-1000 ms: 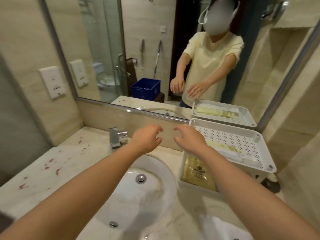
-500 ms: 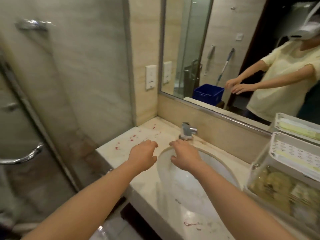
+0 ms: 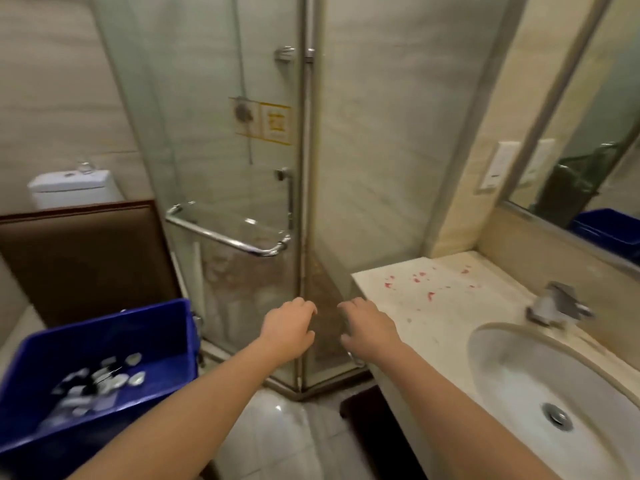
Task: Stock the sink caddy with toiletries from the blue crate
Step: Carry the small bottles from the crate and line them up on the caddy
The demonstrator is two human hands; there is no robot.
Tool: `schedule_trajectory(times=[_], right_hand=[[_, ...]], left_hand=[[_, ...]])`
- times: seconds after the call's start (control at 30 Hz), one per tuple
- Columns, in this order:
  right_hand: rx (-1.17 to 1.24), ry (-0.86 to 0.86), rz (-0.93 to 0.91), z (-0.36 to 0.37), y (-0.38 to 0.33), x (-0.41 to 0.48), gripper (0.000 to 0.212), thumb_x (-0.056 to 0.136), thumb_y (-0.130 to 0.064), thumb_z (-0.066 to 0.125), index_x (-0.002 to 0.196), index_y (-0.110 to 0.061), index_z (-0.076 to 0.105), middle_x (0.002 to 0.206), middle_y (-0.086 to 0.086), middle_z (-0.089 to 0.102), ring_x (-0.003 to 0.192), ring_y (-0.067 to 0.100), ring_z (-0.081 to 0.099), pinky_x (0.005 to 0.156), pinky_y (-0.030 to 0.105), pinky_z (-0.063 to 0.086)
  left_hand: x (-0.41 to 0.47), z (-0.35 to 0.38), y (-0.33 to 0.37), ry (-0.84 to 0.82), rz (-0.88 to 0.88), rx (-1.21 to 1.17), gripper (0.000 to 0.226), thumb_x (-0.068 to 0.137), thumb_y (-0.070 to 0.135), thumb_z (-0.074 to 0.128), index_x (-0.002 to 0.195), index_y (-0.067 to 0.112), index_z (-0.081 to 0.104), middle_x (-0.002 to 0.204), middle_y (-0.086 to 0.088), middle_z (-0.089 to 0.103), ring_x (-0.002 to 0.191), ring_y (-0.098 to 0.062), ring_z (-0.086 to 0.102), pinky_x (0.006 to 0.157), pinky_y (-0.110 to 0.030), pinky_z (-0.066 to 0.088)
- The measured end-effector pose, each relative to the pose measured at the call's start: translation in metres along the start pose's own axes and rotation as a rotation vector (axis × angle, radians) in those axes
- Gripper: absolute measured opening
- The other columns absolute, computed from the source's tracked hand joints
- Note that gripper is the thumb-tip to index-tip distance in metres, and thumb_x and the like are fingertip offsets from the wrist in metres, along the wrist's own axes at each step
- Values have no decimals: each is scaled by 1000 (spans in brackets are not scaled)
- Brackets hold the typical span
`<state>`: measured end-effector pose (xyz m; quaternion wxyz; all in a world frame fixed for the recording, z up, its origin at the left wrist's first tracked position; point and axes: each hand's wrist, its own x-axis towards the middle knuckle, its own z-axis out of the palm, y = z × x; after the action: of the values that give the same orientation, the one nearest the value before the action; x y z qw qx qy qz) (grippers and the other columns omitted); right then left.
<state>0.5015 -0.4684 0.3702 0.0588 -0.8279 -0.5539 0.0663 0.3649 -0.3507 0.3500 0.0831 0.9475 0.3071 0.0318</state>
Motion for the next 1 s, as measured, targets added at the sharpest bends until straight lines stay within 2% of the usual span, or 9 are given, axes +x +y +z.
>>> schedule_trajectory(times=[0.17, 0.3, 0.53, 0.7, 1.0], right_hand=[[25, -63, -126, 19, -78, 26, 57, 87, -29, 57, 141, -20, 40, 136, 3, 43, 129, 25, 40, 96, 39, 46], [4, -104, -242, 32, -134, 42, 61, 88, -31, 59, 144, -21, 38, 137, 2, 43, 130, 24, 39, 98, 39, 45], [23, -154, -443, 53, -217, 68, 52, 88, -30, 59, 137, -23, 45, 130, 1, 48, 122, 21, 45, 94, 34, 45], [38, -201, -571, 68, -263, 97, 53, 89, -30, 59, 139, -25, 43, 131, 0, 49, 121, 20, 46, 93, 34, 46], [0, -275, -750, 94, -341, 170, 57, 90, -31, 58, 144, -23, 39, 137, 0, 46, 123, 21, 44, 92, 36, 48]], left_hand=[[-48, -3, -78, 8, -149, -11, 40, 91, 37, 55, 128, 25, 47, 126, 2, 50, 116, -19, 52, 87, -38, 49], [-86, -7, -125, 39, -270, -25, 37, 92, 36, 56, 127, 26, 48, 125, 5, 51, 109, -15, 54, 75, -32, 47], [-140, -6, -188, 57, -468, -65, 35, 92, 32, 56, 125, 25, 49, 120, 3, 51, 106, -18, 53, 80, -33, 45], [-160, -2, -229, 73, -591, -78, 40, 93, 34, 56, 130, 25, 47, 131, 3, 49, 115, -18, 52, 90, -36, 47], [-166, -6, -298, 92, -833, -75, 35, 94, 34, 55, 127, 25, 48, 126, 3, 50, 112, -18, 51, 81, -33, 44]])
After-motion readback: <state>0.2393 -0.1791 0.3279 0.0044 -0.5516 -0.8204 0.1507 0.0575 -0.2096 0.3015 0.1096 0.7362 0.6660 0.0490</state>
